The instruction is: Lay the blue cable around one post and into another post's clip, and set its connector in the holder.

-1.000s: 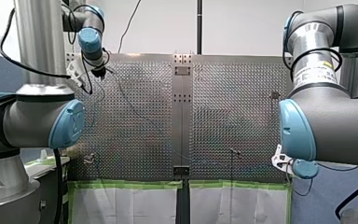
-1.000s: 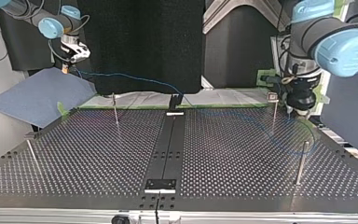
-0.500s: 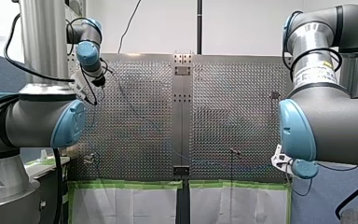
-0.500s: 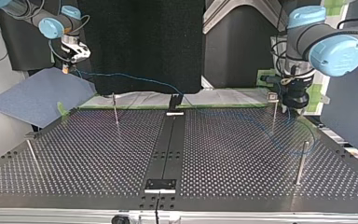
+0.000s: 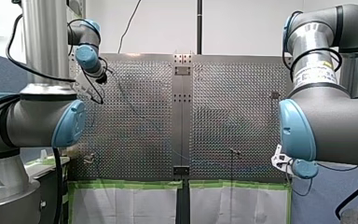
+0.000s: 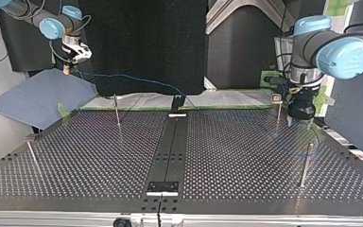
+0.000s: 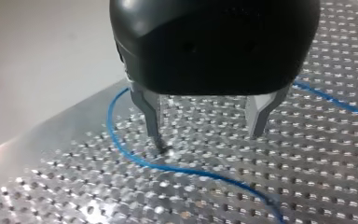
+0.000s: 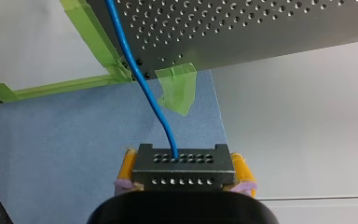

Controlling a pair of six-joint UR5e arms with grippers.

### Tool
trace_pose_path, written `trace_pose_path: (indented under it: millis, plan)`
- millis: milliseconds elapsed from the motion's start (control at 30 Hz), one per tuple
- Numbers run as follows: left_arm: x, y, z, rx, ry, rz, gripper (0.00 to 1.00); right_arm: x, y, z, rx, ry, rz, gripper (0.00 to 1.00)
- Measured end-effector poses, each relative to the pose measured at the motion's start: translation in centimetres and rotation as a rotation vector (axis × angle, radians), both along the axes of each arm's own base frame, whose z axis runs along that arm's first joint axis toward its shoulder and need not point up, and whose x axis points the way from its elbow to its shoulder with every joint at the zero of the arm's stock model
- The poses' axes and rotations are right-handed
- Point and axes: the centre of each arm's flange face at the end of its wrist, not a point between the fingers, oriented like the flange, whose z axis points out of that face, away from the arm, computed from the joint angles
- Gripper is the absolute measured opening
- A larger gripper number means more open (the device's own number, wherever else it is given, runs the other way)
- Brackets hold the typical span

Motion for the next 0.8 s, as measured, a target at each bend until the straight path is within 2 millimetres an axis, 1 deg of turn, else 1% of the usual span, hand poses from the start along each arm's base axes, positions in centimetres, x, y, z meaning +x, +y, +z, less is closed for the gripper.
trace_pose_path:
  millis: [333,600,800]
  plan:
    - [2.2,1.9,1.5,-0.062,-0.109,0.05,0.91,0.0,0.0,0.0,0.0,0.002,0.001,0.0]
    - [4.4,3.3,0.9,-0.132,-0.169,0.062,0.91,0.1,0.1,0.0,0.004,0.005,0.002,0.0]
    - [6.2,4.7,1.1,-0.173,-0.224,0.081,0.91,0.1,0.1,0.0,0.005,0.008,0.003,0.0]
